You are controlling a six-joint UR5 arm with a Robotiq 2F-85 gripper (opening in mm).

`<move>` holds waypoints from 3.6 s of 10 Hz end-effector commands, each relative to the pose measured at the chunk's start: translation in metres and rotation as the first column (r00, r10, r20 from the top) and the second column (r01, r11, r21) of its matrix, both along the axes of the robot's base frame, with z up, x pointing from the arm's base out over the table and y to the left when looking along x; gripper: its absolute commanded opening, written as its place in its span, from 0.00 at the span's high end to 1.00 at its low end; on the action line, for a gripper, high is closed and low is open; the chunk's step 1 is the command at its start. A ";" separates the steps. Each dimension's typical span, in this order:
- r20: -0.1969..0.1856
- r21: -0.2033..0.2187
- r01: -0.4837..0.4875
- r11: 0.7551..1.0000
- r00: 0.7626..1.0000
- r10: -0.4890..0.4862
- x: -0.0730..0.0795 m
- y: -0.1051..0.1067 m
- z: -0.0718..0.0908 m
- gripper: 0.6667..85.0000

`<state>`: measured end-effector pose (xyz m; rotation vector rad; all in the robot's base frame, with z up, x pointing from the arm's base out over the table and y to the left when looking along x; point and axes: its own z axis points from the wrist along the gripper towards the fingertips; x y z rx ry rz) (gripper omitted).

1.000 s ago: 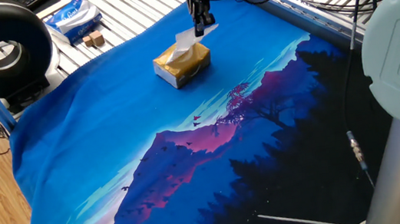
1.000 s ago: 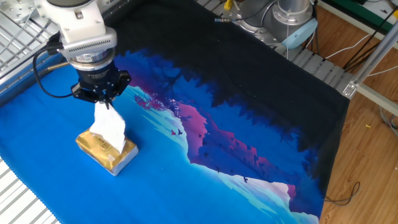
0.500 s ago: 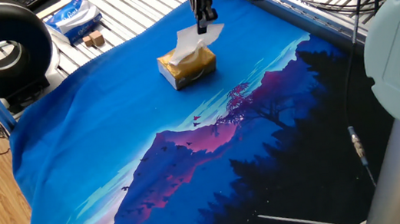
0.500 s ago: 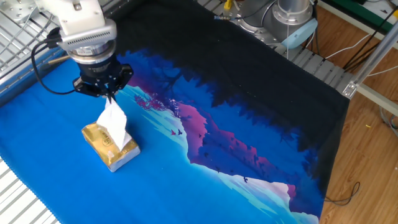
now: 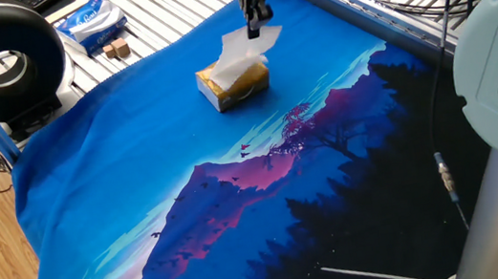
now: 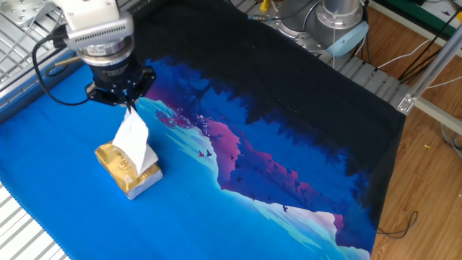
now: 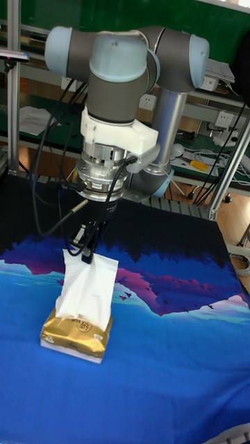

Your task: Pull out a napkin

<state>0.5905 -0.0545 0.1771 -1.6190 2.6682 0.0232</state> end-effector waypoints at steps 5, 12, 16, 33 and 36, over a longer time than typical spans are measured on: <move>-0.060 0.052 0.052 0.997 0.997 -0.049 -0.034 0.017 0.034 1.00; -0.138 0.042 0.111 0.993 0.985 -0.104 -0.086 0.025 0.062 1.00; -0.104 0.022 0.118 0.993 0.988 -0.115 -0.104 0.016 0.065 1.00; -0.012 -0.058 0.194 0.979 0.981 -0.195 -0.069 -0.012 0.055 1.00; 0.015 0.005 0.263 0.965 0.965 -0.263 -0.049 0.008 0.062 1.00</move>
